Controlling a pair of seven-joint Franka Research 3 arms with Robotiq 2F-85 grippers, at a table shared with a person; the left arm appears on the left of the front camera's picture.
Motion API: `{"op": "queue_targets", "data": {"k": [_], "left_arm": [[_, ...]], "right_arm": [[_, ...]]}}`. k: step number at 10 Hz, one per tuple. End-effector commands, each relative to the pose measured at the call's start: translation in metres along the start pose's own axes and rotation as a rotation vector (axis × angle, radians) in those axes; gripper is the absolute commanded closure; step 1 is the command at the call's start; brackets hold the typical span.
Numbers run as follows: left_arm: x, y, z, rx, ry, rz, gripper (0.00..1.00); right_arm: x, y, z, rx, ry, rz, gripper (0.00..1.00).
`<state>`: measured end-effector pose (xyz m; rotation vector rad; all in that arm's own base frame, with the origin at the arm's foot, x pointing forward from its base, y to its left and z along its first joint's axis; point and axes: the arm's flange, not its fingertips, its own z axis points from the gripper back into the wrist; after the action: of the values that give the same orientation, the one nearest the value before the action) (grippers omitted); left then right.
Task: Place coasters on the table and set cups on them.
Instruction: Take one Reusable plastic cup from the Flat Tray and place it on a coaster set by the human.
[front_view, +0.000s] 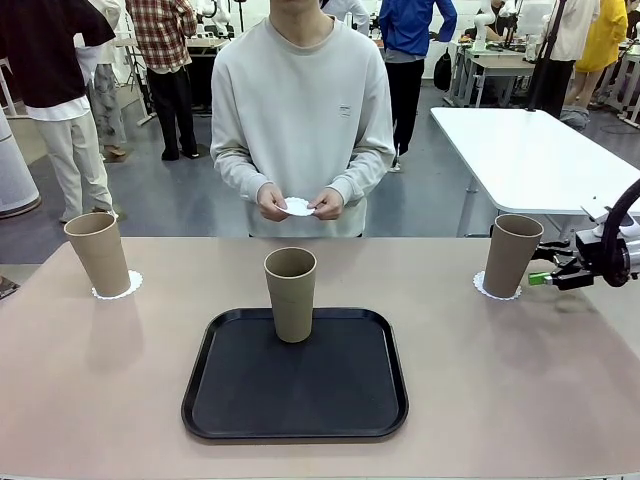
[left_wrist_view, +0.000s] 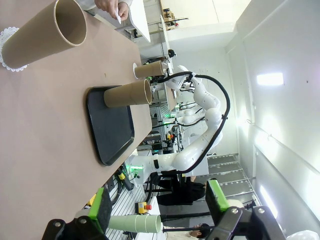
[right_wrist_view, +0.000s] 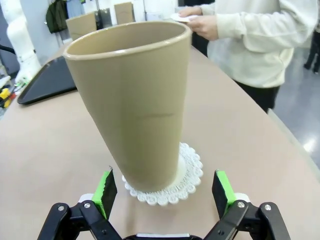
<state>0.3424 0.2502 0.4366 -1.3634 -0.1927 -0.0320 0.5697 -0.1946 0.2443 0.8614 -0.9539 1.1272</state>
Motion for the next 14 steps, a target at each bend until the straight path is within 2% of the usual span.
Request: {"op": "queue_targets", "data": {"k": [1,2,4,6,9,12,14], "left_arm": [[-0.001,-0.003,0.001,-0.006,-0.005,0.002,0.00],[-0.001,-0.003,0.001,-0.006,-0.005,0.002,0.00],[-0.001,-0.003,0.001,-0.006,-0.005,0.002,0.00],[-0.001,-0.003,0.001,-0.006,-0.005,0.002,0.00],[-0.001,-0.003,0.001,-0.006,-0.005,0.002,0.00],[-0.001,-0.003,0.001,-0.006,-0.005,0.002,0.00],[-0.001,-0.003,0.001,-0.006,-0.005,0.002,0.00]], "right_arm": [[0.024,0.014,0.017,-0.073,0.131,-0.089,0.00],[0.043,0.030,0.027,-0.145,0.214,-0.178,0.00],[0.094,0.063,0.031,-0.255,0.234,-0.327,0.00],[0.146,0.089,0.025,-0.327,0.306,-0.474,0.00],[0.222,0.143,-0.005,-0.400,0.418,-0.435,0.00],[0.289,0.187,-0.032,-0.499,0.609,-0.455,0.00],[0.316,0.204,-0.049,-0.541,0.758,-0.490,0.00]]}}
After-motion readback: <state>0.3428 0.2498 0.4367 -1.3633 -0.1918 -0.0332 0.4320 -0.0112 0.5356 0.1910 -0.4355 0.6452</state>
